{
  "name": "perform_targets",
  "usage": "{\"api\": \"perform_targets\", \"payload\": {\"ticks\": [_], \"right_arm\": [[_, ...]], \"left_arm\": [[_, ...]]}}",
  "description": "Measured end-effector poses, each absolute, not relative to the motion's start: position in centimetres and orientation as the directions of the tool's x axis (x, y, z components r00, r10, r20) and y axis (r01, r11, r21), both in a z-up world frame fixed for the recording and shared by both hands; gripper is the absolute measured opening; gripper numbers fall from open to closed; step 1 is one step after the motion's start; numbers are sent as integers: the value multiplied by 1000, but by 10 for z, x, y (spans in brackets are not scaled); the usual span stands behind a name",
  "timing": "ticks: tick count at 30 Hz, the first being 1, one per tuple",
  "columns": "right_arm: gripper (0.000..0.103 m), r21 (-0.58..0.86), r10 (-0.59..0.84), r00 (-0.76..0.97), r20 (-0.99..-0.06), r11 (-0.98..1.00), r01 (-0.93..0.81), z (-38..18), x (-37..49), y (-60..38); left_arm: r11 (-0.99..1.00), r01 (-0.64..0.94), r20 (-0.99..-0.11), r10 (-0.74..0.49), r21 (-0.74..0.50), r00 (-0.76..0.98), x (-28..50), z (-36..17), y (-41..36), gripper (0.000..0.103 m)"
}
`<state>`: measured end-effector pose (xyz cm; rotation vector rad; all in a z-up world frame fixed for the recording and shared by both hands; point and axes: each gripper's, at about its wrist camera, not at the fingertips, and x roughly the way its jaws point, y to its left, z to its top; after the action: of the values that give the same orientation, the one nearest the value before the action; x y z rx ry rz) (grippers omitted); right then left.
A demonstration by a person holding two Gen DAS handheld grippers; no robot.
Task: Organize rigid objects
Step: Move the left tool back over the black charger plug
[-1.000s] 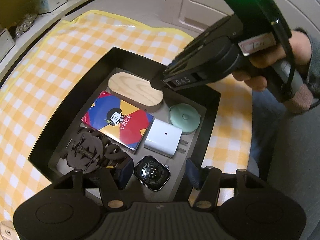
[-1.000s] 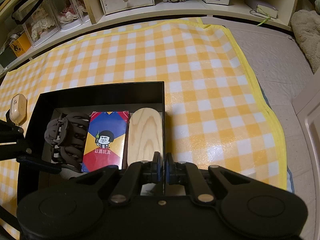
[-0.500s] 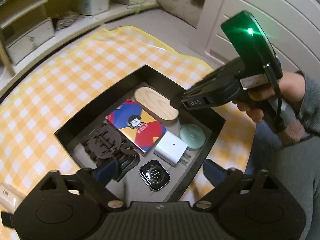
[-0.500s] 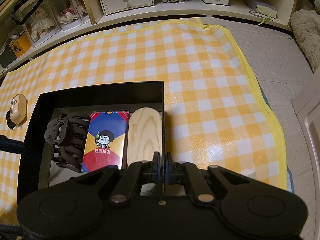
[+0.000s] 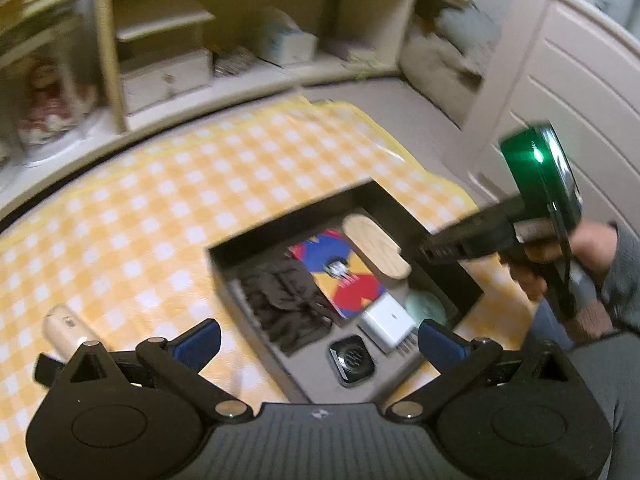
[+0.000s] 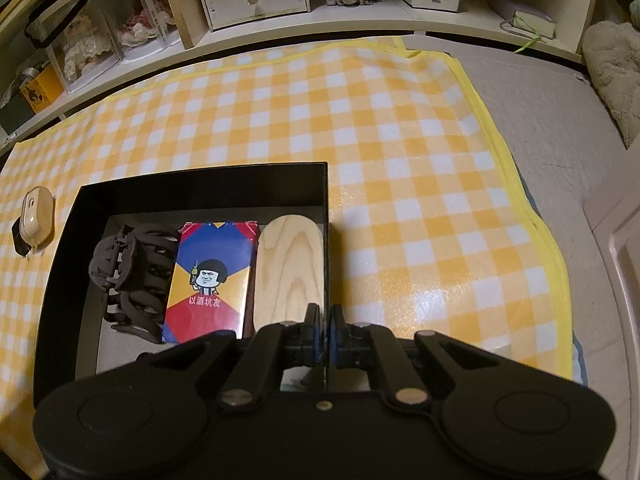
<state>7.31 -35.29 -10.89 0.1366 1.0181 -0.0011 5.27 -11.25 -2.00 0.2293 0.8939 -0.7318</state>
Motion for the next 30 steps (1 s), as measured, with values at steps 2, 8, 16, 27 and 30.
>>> {"api": "perform_targets", "payload": {"ticks": [2,8,16,27,30], "right_arm": [[6,115,64,526,-848,991,65,-109,73,-353],[6,114,64,526,-848,991,64,-109,72,-352],[6,115,64,526,-848,991,64,-109,72,-352],[7,113,63,525,-849,992,63,-110,71,-351],[7,112,63,525,-849,992,63,-110,71,-351]], "left_arm": [[769,631,-763,-471,-107,444,56,-16,-100,103],[855,513,-734,-398,-79,550,68,-9,-60,103],[954,290,-699,-255,-72,668,98,-6,-3,103],[941,336,-712,-257,-32,654,133,-32,37,103],[931,358,-736,-289,-67,613,143,-45,45,102]]}}
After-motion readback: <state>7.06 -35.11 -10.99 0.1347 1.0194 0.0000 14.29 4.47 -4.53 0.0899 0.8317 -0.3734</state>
